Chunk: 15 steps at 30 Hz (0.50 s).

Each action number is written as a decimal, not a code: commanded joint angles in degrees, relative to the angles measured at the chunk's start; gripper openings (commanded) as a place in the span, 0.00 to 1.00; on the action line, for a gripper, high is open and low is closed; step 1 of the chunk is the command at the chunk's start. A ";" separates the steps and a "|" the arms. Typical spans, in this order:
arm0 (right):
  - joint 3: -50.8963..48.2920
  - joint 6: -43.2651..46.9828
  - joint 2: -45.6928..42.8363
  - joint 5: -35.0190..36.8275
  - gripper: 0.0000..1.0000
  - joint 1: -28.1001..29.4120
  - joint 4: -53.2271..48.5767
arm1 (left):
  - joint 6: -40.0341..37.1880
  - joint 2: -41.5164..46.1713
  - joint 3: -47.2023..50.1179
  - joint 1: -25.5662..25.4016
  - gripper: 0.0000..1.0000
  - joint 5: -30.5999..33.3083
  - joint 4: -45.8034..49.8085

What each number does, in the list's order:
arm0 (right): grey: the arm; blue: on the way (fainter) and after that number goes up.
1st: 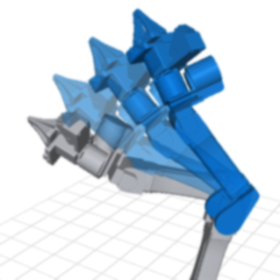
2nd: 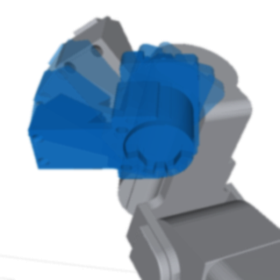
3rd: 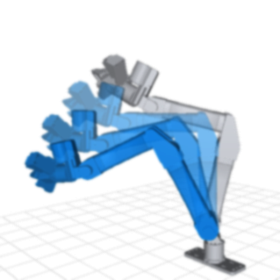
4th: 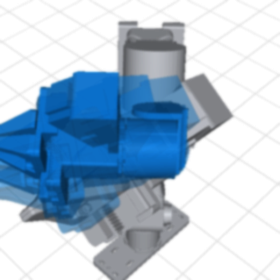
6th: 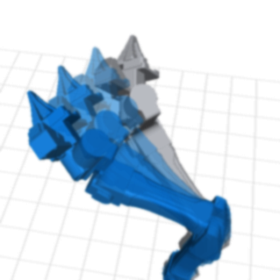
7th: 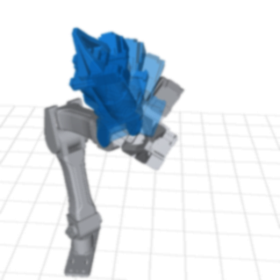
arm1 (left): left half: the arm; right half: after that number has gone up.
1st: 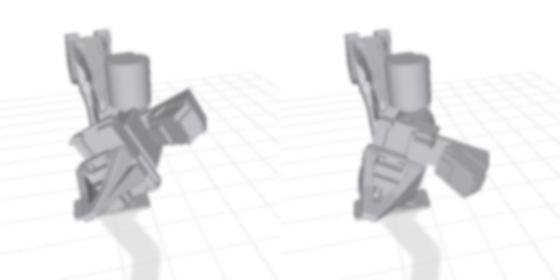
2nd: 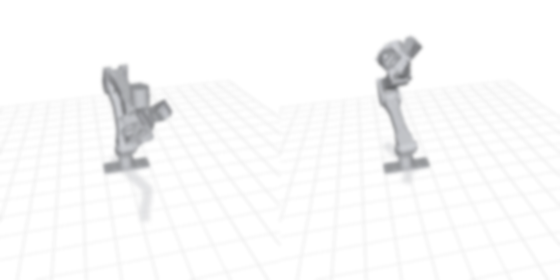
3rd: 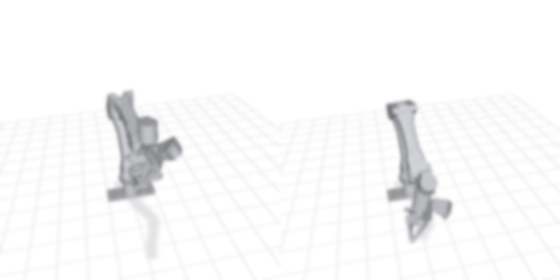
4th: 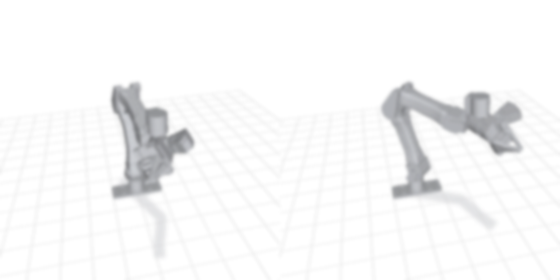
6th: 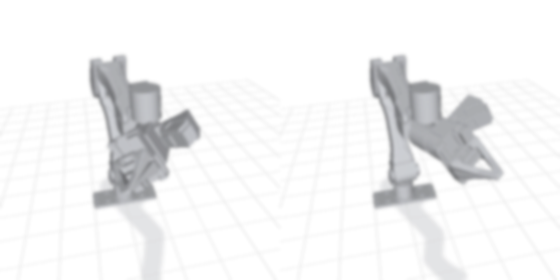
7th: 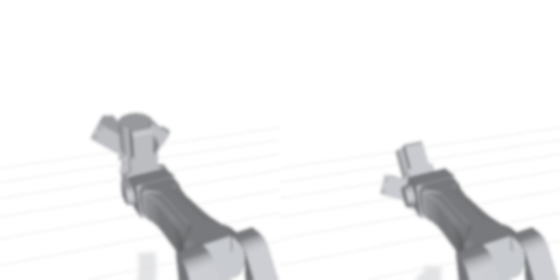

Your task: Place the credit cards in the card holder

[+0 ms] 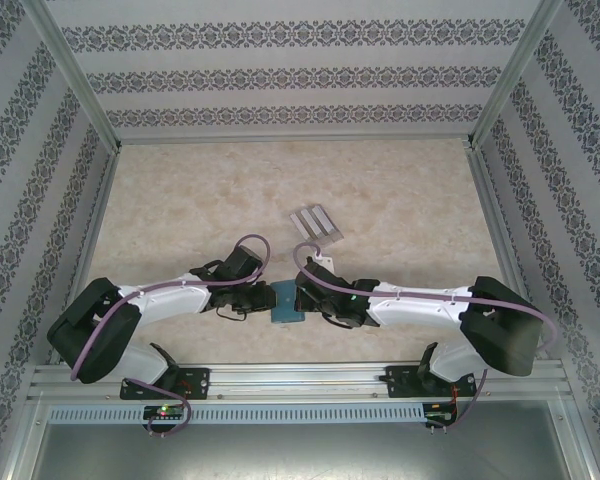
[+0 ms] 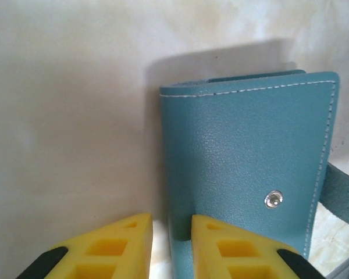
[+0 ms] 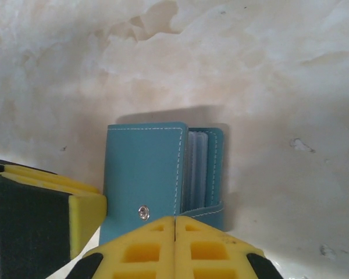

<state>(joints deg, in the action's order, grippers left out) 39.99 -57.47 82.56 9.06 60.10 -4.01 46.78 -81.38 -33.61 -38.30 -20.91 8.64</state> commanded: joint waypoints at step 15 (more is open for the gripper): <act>0.80 1.13 3.53 -3.26 0.14 -0.61 1.35 | 4.89 -2.41 1.79 -0.72 0.20 -1.23 -2.31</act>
<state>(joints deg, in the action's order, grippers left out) 40.38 -56.77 86.74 5.93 59.72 -2.31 50.70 -82.43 -32.58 -38.30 -22.50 5.43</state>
